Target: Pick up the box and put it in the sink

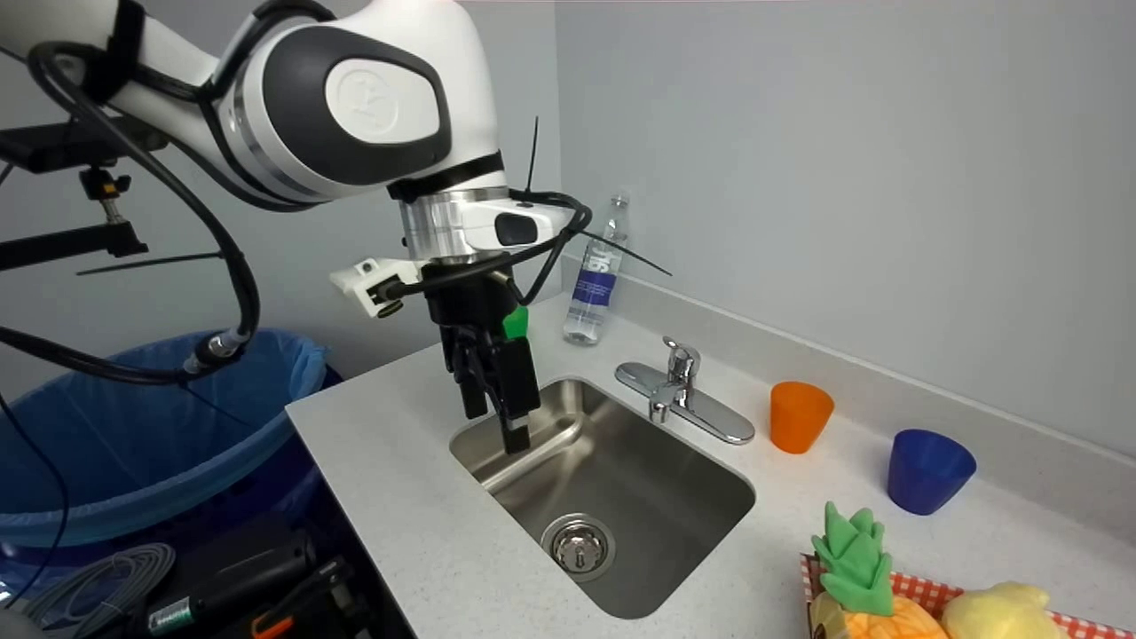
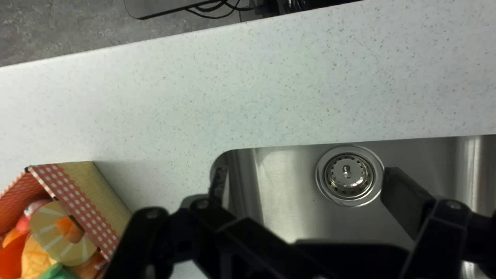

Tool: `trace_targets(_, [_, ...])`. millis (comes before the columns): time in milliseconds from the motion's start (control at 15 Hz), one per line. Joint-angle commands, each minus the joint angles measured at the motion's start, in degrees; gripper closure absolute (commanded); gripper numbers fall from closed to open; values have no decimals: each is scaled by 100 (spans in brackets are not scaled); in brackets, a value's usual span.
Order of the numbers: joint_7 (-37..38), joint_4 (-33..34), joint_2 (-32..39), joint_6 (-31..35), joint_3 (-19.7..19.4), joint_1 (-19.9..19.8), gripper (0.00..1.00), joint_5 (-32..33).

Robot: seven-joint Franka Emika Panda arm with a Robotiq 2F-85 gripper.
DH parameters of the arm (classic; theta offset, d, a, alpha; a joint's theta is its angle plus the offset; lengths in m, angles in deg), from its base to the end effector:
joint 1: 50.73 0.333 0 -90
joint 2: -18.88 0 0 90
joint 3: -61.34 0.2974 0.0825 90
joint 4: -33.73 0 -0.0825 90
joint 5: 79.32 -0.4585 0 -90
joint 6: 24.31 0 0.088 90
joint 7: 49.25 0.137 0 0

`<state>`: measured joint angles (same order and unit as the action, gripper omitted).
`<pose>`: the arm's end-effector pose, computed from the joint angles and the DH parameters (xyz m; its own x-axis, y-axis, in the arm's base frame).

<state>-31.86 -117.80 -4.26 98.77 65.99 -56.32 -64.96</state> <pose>0.4452 -0.0286 0.2759 0.9821 -0.1842 -0.0390 -0.1691 -0.9539 0.2480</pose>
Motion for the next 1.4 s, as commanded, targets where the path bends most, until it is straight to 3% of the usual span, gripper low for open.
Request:
trace_targets(0, [22,22,23,-13,-49,16,0,11])
trace_targets(400, [-215,-156,-29,304,-21,103,0,187])
trace_targets(867, [-37,488,982,891,-333,-475,0,1110])
trace_targets(1333, [745,1624,2343,826,-1002,-859,0,1541])
